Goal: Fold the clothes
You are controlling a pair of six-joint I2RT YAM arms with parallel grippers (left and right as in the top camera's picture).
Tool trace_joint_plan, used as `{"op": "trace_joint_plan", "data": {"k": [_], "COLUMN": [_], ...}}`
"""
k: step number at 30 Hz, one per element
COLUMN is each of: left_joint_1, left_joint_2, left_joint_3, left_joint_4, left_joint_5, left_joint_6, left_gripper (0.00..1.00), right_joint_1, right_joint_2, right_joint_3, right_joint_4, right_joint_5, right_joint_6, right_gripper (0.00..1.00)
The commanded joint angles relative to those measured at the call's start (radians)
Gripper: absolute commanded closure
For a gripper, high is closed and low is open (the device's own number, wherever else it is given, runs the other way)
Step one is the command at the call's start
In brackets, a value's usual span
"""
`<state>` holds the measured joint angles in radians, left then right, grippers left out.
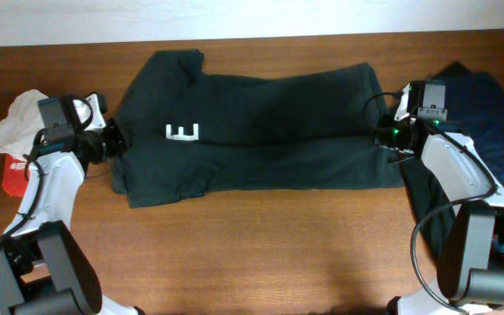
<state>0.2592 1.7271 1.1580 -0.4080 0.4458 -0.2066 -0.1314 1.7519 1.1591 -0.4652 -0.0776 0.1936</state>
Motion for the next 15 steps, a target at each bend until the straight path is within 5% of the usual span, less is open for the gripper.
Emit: {"op": "trace_joint_plan", "data": {"k": [1,3,6,15], "left_joint_1": [-0.032,-0.039,-0.039,-0.126], "left_joint_2": [0.014,0.014,0.014,0.014], "left_joint_3": [0.002,0.002,0.002,0.002], "left_joint_4": [0.057,0.063,0.038,-0.099], "left_joint_5": [-0.090,-0.095,-0.095,-0.097], "left_joint_6": [-0.006,-0.006,-0.006,0.112], "left_gripper": [0.71,0.25,0.08,0.07], "right_joint_1": [-0.006,-0.006,-0.006,-0.006], "right_joint_2": [0.032,0.037,0.038,0.040], "right_joint_3": [0.000,0.000,0.000,-0.002], "right_joint_4": [0.010,0.006,-0.010,-0.205], "right_joint_5": [-0.002,0.003,0.010,0.048], "right_joint_6": [-0.006,-0.006,-0.006,-0.006], "right_gripper": [0.46,0.26,0.21,0.31]}}
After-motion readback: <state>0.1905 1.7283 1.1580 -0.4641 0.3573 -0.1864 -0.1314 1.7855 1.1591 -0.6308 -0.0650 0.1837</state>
